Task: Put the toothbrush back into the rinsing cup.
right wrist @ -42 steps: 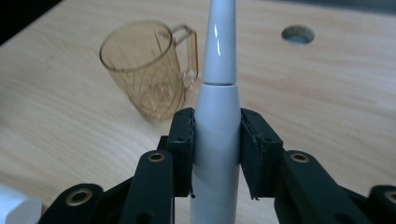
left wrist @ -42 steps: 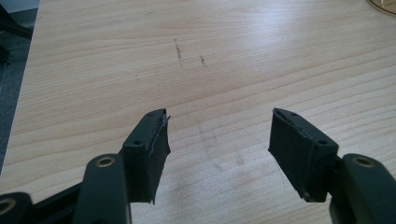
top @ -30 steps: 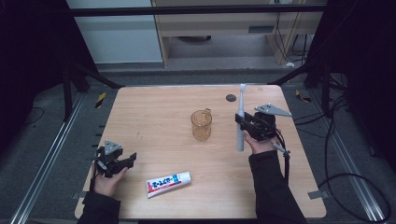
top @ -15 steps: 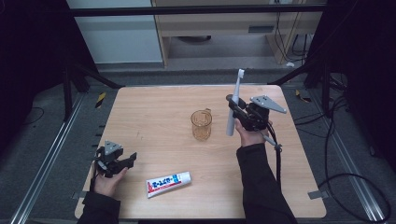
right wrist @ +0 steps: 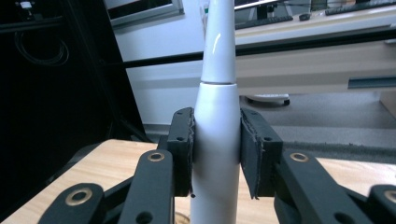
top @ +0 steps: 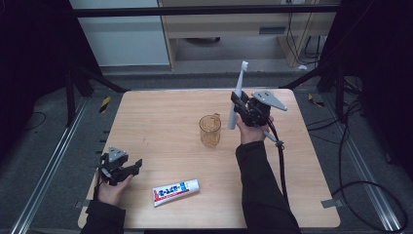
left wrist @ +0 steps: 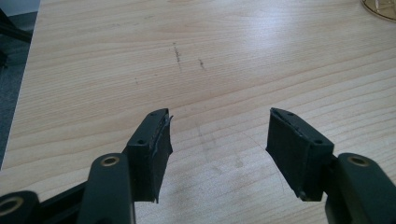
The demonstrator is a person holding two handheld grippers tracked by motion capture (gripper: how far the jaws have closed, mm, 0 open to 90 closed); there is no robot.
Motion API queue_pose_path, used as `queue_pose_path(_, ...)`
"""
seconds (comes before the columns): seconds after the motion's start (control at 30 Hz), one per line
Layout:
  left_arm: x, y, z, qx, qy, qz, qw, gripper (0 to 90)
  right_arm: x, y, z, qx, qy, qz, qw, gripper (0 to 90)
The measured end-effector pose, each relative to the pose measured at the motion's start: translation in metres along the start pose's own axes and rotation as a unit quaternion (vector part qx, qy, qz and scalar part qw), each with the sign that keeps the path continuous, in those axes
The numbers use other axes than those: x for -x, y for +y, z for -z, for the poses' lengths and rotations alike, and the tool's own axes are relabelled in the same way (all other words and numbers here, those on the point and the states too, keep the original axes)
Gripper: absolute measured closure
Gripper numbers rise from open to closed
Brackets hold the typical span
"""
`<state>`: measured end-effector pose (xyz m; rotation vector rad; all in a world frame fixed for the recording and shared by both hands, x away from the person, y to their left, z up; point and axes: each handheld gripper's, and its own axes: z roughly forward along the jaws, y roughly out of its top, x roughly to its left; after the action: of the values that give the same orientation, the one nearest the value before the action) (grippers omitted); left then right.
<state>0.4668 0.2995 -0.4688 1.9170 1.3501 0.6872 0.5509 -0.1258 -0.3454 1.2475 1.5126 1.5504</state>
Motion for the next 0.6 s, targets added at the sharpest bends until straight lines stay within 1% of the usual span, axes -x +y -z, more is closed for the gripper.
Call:
queue_pose_path(0.1,0.0,0.0,0.0,-0.001,-0.001,0.001,1.0,39.0,-0.003,0.001,-0.005,0.006,-0.001,-0.002,1.0,67.4)
queue_pose_path(0.17,-0.001,0.0,0.0,0.0,-0.001,0.001,1.0,39.0,-0.005,0.001,-0.008,0.01,-0.005,0.002,0.9999,67.4)
queue_pose_path(0.43,-0.001,0.0,0.0,0.0,-0.001,0.002,1.0,39.0,-0.014,0.0,-0.021,0.024,0.0,0.009,0.9997,67.3)
queue_pose_path(0.6,-0.001,0.0,0.0,0.0,-0.001,0.001,1.0,39.0,-0.018,-0.002,-0.028,0.028,-0.003,0.01,0.9996,67.4)
